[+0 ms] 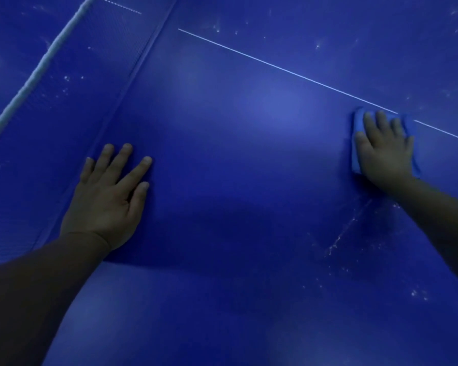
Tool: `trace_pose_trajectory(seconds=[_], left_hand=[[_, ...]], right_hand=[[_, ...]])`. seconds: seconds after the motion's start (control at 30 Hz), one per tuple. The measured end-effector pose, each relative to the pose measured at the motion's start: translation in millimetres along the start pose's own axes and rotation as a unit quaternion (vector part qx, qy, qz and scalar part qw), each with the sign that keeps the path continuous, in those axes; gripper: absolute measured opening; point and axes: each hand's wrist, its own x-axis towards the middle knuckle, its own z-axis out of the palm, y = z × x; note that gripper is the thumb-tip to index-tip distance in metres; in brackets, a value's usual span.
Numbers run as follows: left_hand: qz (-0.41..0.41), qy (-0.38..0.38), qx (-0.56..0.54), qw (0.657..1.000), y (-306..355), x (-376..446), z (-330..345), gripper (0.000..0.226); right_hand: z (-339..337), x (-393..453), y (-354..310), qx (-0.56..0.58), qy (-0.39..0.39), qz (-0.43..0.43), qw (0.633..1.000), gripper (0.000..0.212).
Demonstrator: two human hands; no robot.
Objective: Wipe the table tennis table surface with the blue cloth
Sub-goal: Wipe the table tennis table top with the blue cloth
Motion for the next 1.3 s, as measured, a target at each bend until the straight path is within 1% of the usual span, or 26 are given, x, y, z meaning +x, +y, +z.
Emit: trace_pose_trajectory(seconds=[0.07,0.17,0.27,0.33,0.37,0.4,0.47,0.53,0.57,0.6,0.67,0.7,0.77,0.8,0.83,0.87,0.9,0.97,1.03,1.07,1.1,1.13,1.17,1.23,1.27,1.3], left_hand=[[0.003,0.002,0.000,1.000,-1,0,1,0.059],[0.004,-0.002,0.003,1.000,-1,-2,1,0.063],[0.007,-0.001,0.032,0.999,1,0,0,0.069],[0.013,0.001,0.057,0.998,4,0,-1,0.070],[0.013,0.007,0.065,0.998,6,-2,-2,0.069],[0.012,0.018,0.065,0.998,9,-7,-3,0.068],[0.013,0.048,0.030,0.998,16,-25,-4,0.063],[0.025,0.059,-0.008,0.998,22,-59,-5,0.060],[0.029,0.058,-0.023,0.998,23,-80,-6,0.059],[0.032,0.054,-0.035,0.997,22,-102,-6,0.059],[0.033,0.037,-0.044,0.998,19,-149,-5,0.061],[0.034,0.026,-0.042,0.998,18,-173,-5,0.062],[0.038,0.010,-0.030,0.999,20,-214,-2,0.065],[0.038,0.004,-0.022,0.999,20,-230,1,0.065],[0.035,-0.006,-0.015,0.999,20,-241,3,0.066],[0.029,-0.017,-0.006,0.999,20,-247,5,0.067],[0.024,-0.031,0.004,0.999,18,-250,7,0.068],[0.017,-0.050,0.012,0.999,16,-252,8,0.068],[0.021,-0.055,0.009,0.998,15,-252,8,0.066],[0.022,-0.056,0.007,0.998,14,-253,8,0.065],[0.021,-0.056,0.004,0.998,14,-253,8,0.065],[0.020,-0.054,0.005,0.998,15,-253,8,0.064],[0.021,-0.055,0.008,0.998,15,-253,8,0.064],[0.020,-0.059,0.014,0.998,14,-254,9,0.063],[0.018,-0.060,0.015,0.998,14,-254,8,0.063],[0.018,-0.062,0.017,0.998,13,-254,9,0.062]], right_hand=[[0,-13,-16,0.028,0.001,0.021,0.999,0.069],[7,-97,-62,0.003,0.006,-0.150,0.989,0.060],[6,-206,-79,0.020,-0.016,-0.372,0.928,0.053],[2,-213,-66,0.007,-0.059,-0.453,0.890,0.052],[2,-199,-56,-0.026,-0.040,-0.449,0.892,0.053],[5,-177,-46,-0.040,-0.019,-0.391,0.919,0.056],[2,-131,-20,-0.016,0.005,-0.164,0.986,0.066],[-5,-113,-19,0.050,-0.005,0.037,0.998,0.073],[-5,-122,-32,0.059,-0.007,0.062,0.996,0.072],[-1,-141,-51,0.042,-0.004,0.036,0.998,0.070],[6,-200,-95,0.026,0.003,-0.137,0.990,0.063],[9,-240,-111,0.029,-0.003,-0.257,0.966,0.058],[8,-301,-117,0.040,-0.030,-0.483,0.874,0.051],[3,-301,-110,0.039,-0.055,-0.547,0.835,0.050],[-1,-286,-101,0.027,-0.054,-0.570,0.820,0.050],[-1,-263,-95,0.006,-0.032,-0.547,0.836,0.051],[0,-235,-88,-0.007,-0.015,-0.478,0.878,0.053],[-4,-179,-77,-0.010,-0.023,-0.274,0.961,0.063],[-12,-151,-86,0.039,-0.021,-0.101,0.994,0.071],[-12,-156,-100,0.040,-0.014,-0.083,0.996,0.070],[-6,-171,-116,0.028,0.012,-0.125,0.992,0.065],[1,-197,-131,0.018,0.029,-0.221,0.975,0.058],[6,-232,-142,0.013,0.038,-0.344,0.938,0.053],[2,-299,-142,0.015,-0.024,-0.559,0.829,0.050],[-1,-309,-129,0.014,-0.060,-0.604,0.795,0.049],[-3,-300,-112,0.015,-0.068,-0.609,0.790,0.049]])
